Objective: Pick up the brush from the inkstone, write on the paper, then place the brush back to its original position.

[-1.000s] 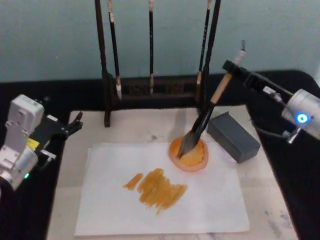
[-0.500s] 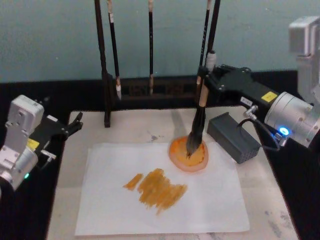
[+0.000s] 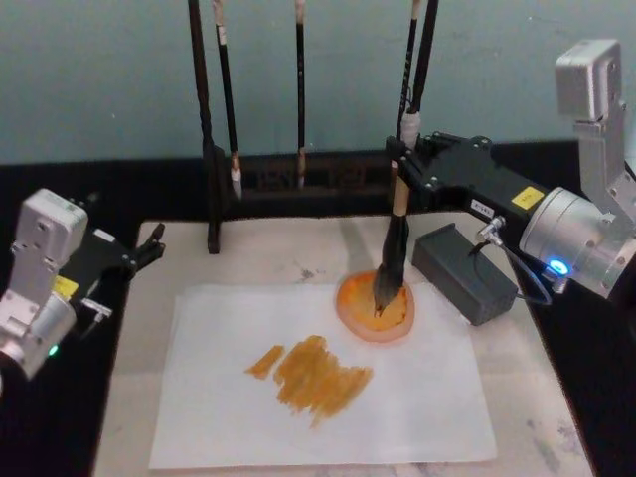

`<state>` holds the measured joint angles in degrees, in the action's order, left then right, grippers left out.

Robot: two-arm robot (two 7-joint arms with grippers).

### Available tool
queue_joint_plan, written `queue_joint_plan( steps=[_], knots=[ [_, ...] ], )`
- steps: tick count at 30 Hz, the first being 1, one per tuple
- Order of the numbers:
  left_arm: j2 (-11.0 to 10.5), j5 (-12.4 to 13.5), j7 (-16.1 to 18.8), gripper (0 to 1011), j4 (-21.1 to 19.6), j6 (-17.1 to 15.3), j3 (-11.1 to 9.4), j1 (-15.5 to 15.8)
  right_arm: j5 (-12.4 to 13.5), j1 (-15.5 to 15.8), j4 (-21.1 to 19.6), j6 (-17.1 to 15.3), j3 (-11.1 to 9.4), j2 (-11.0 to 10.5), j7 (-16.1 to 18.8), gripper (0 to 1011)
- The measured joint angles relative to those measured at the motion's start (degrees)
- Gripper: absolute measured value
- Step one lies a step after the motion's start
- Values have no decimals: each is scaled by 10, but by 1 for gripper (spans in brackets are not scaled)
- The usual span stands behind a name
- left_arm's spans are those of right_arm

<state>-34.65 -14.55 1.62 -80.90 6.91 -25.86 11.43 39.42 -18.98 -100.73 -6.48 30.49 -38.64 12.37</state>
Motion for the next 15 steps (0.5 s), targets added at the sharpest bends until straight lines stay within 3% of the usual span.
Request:
queue_joint_plan(
  steps=[10, 15],
  knots=[
    [0, 0, 0, 1010, 0, 0, 0, 0, 3, 0, 2, 0, -1, 0, 1, 155],
    [0, 0, 0, 1010, 0, 0, 0, 0, -16, -5, -7, 0, 3, 0, 16, 155]
  ],
)
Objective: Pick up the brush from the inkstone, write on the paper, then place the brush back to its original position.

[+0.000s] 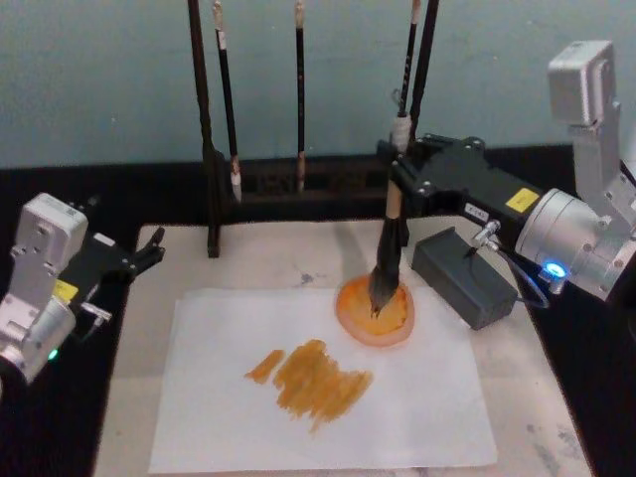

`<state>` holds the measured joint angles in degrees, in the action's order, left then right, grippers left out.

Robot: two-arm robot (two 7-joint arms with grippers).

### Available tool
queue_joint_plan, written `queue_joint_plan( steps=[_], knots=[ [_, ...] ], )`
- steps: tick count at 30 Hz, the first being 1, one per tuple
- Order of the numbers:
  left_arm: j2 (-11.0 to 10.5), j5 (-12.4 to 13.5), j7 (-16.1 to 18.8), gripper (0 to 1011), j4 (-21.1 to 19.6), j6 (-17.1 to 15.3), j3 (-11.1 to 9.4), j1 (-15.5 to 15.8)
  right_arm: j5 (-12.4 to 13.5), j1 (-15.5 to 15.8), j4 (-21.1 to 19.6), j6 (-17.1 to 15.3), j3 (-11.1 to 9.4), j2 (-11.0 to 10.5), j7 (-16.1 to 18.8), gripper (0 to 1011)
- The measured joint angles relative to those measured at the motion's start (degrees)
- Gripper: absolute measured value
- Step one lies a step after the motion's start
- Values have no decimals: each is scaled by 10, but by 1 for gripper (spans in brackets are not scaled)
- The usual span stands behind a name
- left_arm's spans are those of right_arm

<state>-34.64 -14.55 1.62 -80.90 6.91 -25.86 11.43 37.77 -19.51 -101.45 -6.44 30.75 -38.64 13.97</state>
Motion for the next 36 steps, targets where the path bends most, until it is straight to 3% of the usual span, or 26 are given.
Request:
queue_joint_plan(
  steps=[10, 17, 26, 36],
  knots=[
    [0, 0, 0, 1010, 0, 0, 0, 0, -31, 0, -40, -2, 13, -2, 30, 155],
    [0, 0, 0, 1010, 0, 0, 0, 0, -58, 22, -64, 12, 32, 10, 45, 155],
    [0, 0, 0, 1010, 0, 0, 0, 0, -74, 45, -56, 23, 41, 25, 57, 155],
    [0, 0, 0, 1010, 0, 0, 0, 0, -79, 59, -37, 18, 36, 37, 68, 155]
  ],
)
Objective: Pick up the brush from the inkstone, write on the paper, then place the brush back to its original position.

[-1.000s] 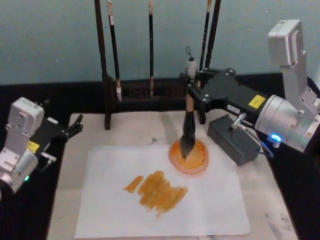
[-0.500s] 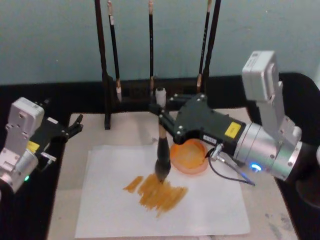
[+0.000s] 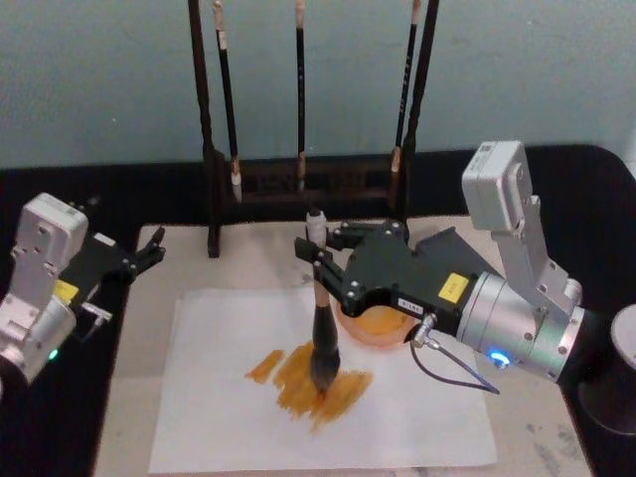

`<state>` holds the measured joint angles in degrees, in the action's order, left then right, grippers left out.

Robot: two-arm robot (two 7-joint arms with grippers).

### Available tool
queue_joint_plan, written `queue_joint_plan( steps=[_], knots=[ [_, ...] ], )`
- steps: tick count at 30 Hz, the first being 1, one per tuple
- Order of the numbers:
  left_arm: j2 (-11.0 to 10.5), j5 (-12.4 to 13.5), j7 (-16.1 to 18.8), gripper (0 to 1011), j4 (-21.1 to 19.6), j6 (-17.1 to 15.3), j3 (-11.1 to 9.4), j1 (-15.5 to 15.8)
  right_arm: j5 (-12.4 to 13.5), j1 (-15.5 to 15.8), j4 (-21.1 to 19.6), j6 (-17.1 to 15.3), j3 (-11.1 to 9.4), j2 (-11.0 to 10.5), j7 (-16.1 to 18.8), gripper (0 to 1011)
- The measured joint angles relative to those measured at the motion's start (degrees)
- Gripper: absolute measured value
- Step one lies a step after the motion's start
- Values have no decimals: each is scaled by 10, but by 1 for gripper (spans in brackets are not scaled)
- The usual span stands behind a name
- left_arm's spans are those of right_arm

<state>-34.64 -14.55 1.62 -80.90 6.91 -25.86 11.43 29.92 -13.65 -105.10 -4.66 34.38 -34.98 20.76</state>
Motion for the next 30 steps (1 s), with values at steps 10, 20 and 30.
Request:
queue_joint_plan(
  steps=[10, 20, 30],
  knots=[
    [0, 0, 0, 1010, 0, 0, 0, 0, -14, 9, 8, -13, -14, 4, -2, 155],
    [0, 0, 0, 1010, 0, 0, 0, 0, -35, 10, 11, -23, -34, 5, -5, 155],
    [0, 0, 0, 1009, 0, 0, 0, 0, -46, 12, 7, -28, -55, 8, -3, 155]
  ],
)
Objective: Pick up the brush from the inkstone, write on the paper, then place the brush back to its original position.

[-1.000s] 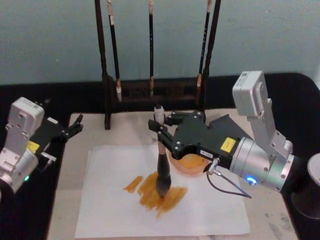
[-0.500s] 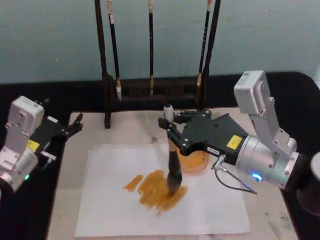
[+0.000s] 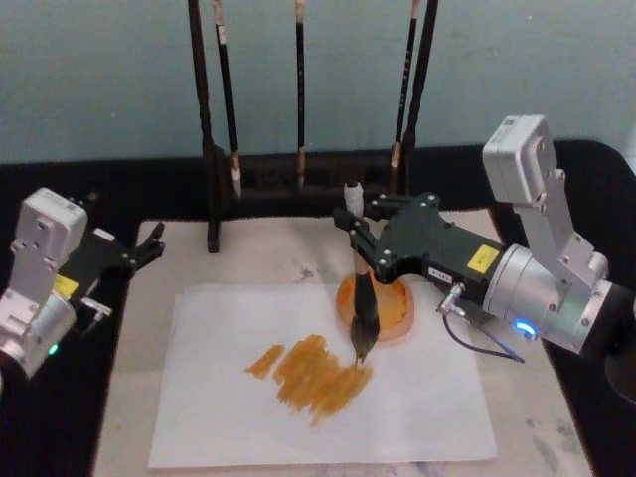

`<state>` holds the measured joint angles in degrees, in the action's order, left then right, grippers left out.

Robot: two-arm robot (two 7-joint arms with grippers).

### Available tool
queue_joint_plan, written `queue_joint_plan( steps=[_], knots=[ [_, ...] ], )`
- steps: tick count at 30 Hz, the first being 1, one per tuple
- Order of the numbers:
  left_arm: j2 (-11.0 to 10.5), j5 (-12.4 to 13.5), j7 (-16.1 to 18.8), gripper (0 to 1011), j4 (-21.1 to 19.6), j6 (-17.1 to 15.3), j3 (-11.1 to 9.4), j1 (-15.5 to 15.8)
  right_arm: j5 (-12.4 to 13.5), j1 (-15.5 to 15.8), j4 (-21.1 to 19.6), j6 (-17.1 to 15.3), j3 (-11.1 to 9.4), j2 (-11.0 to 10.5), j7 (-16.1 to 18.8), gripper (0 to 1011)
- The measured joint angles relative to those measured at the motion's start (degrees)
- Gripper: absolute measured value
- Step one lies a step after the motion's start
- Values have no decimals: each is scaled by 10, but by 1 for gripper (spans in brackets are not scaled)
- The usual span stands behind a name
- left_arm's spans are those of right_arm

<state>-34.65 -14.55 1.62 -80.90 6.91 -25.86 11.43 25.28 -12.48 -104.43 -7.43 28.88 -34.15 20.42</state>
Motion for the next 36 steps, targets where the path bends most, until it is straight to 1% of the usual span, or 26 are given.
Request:
queue_joint_plan(
  steps=[8, 14, 19, 25, 30, 36],
  knots=[
    [0, 0, 0, 1010, 0, 0, 0, 0, -10, -4, -8, 1, -2, 15, 13, 155],
    [0, 0, 0, 1009, 0, 0, 0, 0, -18, -11, -19, 4, 8, 36, 33, 155],
    [0, 0, 0, 1010, 0, 0, 0, 0, -21, -9, -24, 5, 14, 46, 46, 155],
    [0, 0, 0, 1010, 0, 0, 0, 0, -21, 3, -19, 5, 16, 53, 52, 155],
    [0, 0, 0, 1010, 0, 0, 0, 0, -21, 15, -14, 5, 15, 54, 52, 155],
    [0, 0, 0, 1010, 0, 0, 0, 0, -28, 28, -7, 8, 3, 52, 43, 155]
  ],
)
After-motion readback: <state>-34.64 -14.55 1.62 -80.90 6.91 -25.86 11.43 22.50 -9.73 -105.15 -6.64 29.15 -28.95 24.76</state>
